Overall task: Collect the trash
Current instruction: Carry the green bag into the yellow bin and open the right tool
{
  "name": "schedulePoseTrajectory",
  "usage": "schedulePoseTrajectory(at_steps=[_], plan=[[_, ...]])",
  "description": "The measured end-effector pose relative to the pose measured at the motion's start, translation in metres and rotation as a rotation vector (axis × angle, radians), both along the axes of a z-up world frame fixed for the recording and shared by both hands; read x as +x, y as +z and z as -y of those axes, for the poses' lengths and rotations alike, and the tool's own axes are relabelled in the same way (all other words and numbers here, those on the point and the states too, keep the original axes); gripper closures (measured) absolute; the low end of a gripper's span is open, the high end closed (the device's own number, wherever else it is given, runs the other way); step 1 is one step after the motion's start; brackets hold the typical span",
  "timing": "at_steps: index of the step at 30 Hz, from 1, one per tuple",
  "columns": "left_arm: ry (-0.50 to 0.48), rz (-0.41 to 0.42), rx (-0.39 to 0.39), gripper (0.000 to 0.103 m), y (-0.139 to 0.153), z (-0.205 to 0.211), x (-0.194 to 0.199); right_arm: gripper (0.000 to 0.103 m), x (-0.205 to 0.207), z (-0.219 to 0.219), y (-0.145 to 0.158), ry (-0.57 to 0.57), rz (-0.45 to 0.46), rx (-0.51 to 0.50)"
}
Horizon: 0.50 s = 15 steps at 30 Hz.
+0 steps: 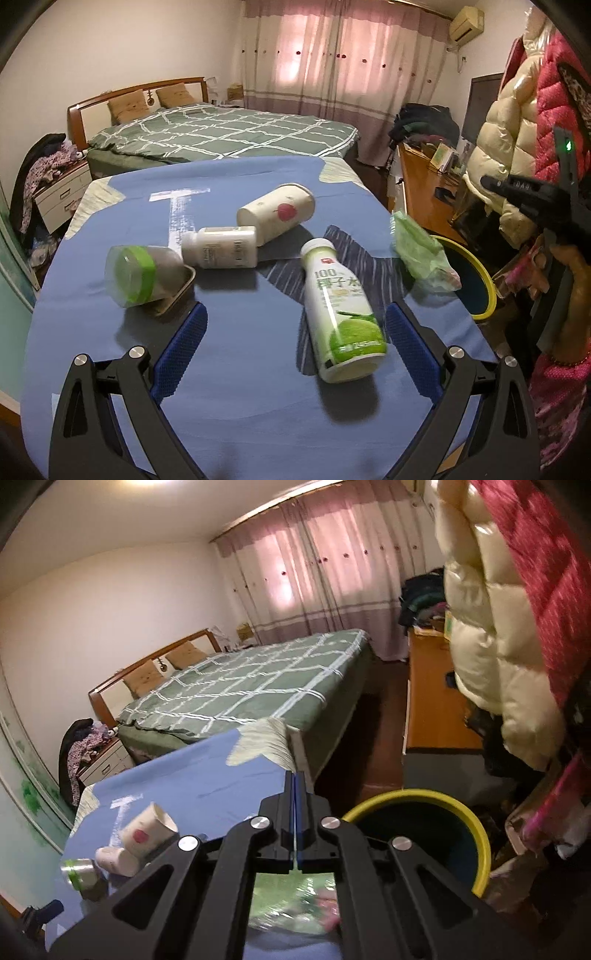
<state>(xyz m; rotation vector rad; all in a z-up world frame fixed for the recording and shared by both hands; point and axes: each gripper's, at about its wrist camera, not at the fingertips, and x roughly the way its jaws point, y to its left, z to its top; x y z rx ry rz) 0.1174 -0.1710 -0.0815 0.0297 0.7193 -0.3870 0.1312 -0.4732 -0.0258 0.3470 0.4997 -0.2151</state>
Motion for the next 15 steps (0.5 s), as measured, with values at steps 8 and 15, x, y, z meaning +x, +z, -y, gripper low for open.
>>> schedulePoseTrajectory(at_steps=[8,15], plan=[[0.000,0.011,0.009,0.008,0.005,0.003,-0.003,0.059,0.025,-0.038,-0.052,0.164,-0.172,-0.042],[0.026,0.016,-0.006,0.008,0.007,-0.013,-0.003,0.057,0.040,-0.102,-0.084,0.293,-0.292,-0.148]])
